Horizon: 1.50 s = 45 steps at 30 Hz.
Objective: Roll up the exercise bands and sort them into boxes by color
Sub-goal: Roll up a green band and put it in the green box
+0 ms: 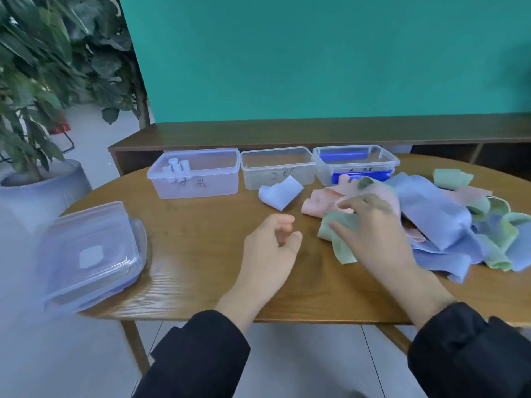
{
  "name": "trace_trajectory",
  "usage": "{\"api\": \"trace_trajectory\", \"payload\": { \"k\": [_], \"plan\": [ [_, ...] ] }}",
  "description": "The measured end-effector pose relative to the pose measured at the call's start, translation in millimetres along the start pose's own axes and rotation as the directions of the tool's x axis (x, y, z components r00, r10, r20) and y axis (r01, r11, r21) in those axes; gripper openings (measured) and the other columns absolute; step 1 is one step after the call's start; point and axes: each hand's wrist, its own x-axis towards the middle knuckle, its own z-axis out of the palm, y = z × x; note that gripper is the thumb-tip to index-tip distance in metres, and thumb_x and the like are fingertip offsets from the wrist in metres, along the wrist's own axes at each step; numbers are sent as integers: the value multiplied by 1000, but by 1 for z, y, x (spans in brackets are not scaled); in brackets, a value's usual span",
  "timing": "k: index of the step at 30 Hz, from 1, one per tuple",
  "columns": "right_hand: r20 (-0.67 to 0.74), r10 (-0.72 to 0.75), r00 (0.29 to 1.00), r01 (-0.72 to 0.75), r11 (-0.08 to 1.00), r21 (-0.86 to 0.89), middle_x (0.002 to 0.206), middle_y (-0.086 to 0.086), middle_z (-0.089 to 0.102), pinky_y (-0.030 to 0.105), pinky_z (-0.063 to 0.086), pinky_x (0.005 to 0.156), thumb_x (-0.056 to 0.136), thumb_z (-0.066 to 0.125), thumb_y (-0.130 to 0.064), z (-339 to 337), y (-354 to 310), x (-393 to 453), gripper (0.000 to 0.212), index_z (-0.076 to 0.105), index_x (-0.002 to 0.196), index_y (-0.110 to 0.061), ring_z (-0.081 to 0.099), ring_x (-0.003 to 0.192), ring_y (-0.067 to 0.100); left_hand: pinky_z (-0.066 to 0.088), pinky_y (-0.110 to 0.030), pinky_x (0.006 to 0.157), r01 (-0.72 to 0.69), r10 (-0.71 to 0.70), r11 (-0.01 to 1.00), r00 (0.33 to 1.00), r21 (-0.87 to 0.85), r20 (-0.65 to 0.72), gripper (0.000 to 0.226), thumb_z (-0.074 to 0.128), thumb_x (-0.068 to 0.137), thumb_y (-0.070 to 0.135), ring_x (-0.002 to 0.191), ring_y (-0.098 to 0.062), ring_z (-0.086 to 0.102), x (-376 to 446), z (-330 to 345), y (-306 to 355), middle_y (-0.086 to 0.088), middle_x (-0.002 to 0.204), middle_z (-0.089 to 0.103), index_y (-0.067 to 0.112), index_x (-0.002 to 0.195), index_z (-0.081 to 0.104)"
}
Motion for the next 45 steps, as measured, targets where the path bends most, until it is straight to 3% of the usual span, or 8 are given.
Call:
{"api": "trace_trajectory", "payload": {
  "k": [6, 11, 20, 25, 29, 33, 36, 45],
  "plan": [
    [123, 115, 986, -129, 985, 113, 118, 2, 65, 33, 52, 83, 82, 76, -40, -8, 14, 3, 45, 67, 124, -25, 63, 96, 18, 40, 2, 75, -9, 10, 1000, 997, -11, 75, 25, 70, 93, 34, 95, 14, 59, 0, 25, 11, 16, 101, 71, 35, 117, 65],
    [179, 159, 971, -213, 913, 349, 116, -7, 68, 1, 37, 65, 83, 81, -32, -17, 18, 3, 41, 67, 121, -24, 63, 93, 6, 44, -3, 70, -1, 3, 1000, 990, -16, 140, 35, 77, 86, 47, 89, 11, 63, 1, 40, 23, 16, 93, 74, 41, 117, 63],
    [180, 193, 964, -264, 740, 619, 82, -14, 72, 24, 51, 77, 79, 85, -28, -25, 12, 0, 16, 72, 84, -20, 66, 84, 0, 61, -47, 86, 106, -122, 890, 993, -443, -6, 41, 88, 65, 31, 92, -21, 74, 5, 42, 20, 7, 92, 74, 46, 97, 68],
    [200, 44, 979, -190, 563, 805, 102, -13, 75, 20, 46, 82, 81, 77, -40, -37, -10, -7, 21, 76, 73, -22, 66, 91, -2, 62, -43, 83, 36, -112, 824, 989, -565, -101, 32, 83, 79, 3, 97, -22, 72, 4, 26, 33, 0, 94, 72, 28, 97, 73],
    [116, -128, 985, -66, 345, 936, 116, 8, 71, 21, 52, 89, 70, 81, -20, -45, -23, -12, 30, 72, 92, -1, 70, 103, 13, 59, -49, 91, -81, -33, 788, 985, -610, -172, 22, 85, 75, 9, 106, -35, 69, 4, 6, 43, -7, 104, 75, 21, 93, 79],
    [17, -155, 988, 39, 349, 936, 115, 7, 72, 30, 55, 94, 68, 83, -14, -50, -34, -12, 28, 73, 93, -5, 71, 107, 20, 55, -53, 99, -113, 6, 764, 986, -636, -168, 17, 80, 75, 14, 107, -38, 69, -2, -12, 56, -12, 102, 76, 21, 90, 80],
    [-18, -106, 994, 57, 374, 926, 101, 3, 76, 27, 59, 79, 71, 81, -17, -60, -45, -12, 16, 76, 85, -11, 73, 91, 14, 55, -49, 99, -124, 35, 744, 989, -656, -146, 12, 77, 86, 6, 106, -35, 71, -9, -22, 64, -17, 103, 76, 16, 90, 81],
    [-30, -101, 994, 69, 403, 913, 68, -2, 72, 20, 48, 48, 75, 79, -25, -91, -76, -17, 9, 75, 77, -17, 56, 51, 18, 41, -19, 46, -235, 212, 898, 972, -373, -102, 23, 70, 90, 32, 47, -19, 61, -40, -64, 91, 1, 72, 73, 25, 111, 73]
  ]
}}
